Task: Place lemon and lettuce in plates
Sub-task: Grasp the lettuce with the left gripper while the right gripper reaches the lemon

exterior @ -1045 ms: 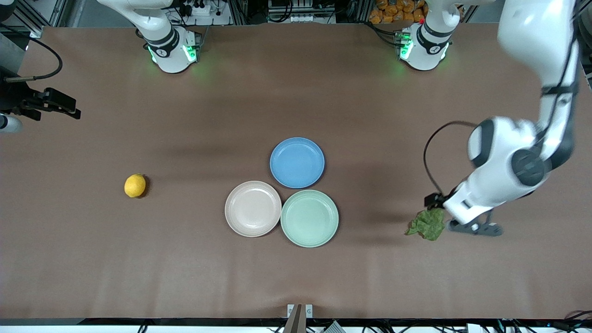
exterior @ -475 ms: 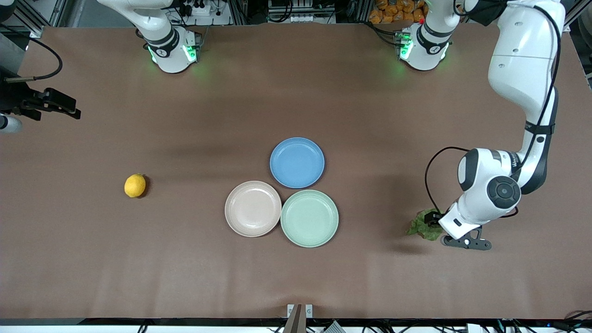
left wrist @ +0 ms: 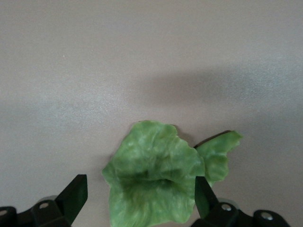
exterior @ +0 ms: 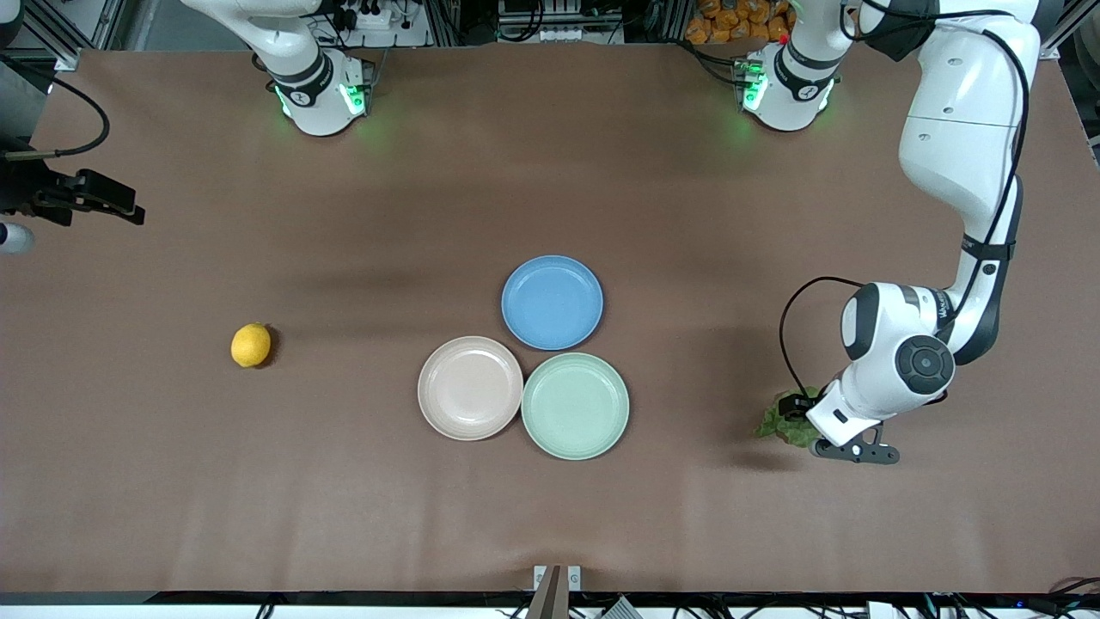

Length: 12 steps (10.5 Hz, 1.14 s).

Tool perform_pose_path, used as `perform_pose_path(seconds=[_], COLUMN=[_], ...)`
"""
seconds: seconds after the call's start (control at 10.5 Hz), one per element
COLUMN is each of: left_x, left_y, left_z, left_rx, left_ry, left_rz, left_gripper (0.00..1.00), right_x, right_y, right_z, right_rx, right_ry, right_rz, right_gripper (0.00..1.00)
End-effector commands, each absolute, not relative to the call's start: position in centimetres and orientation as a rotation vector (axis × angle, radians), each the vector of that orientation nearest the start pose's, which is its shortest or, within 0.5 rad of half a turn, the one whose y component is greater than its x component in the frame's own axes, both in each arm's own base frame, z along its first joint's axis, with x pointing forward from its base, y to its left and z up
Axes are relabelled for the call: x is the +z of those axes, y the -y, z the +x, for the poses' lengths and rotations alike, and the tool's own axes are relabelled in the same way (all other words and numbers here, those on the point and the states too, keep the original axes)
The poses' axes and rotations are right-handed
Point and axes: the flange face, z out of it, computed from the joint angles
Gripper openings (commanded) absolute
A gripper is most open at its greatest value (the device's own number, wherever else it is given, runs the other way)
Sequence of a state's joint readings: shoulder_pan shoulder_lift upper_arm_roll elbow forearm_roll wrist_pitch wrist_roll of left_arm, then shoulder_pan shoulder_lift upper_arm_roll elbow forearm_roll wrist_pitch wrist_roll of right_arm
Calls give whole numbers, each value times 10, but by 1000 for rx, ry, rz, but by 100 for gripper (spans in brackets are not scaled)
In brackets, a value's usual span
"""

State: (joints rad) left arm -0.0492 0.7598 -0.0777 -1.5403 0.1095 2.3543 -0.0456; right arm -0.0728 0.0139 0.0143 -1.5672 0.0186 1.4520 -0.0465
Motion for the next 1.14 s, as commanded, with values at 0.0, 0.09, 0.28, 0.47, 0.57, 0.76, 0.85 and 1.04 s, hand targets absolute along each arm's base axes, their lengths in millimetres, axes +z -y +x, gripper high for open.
perform_pose_path(seconds=[0.0,0.09,0.28,0.47,0.57,0.76,0.85,1.04], left_x=[205,200,198,191,185,177,178,179], left_y=[82,81,84,85,85,86,85,85], left_z=[713,713,714,713,712,712,712,712], left_rx=[-118,-118,-129,-136,-129,-129,-132,-132], left_ry=[-185,-180,-177,-180,-182,-191,-187,-189], left_rz=[-3134,-3137,-3145,-3146,-3147,-3147,-3147,-3147], left_gripper=[100,100,100,88,79,50,35,4], right_x=[598,593,577,547,532,516,505,466], right_y=[37,37,36,32,33,36,36,37], right_z=[549,551,559,564,566,566,572,581], right_rx=[226,236,237,201,191,198,205,182], right_ry=[-40,-40,-38,-31,-35,-44,-44,-48], right_rz=[-3115,-3114,-3109,-3107,-3108,-3105,-3106,-3106], right_gripper=[100,100,100,100,100,100,100,100])
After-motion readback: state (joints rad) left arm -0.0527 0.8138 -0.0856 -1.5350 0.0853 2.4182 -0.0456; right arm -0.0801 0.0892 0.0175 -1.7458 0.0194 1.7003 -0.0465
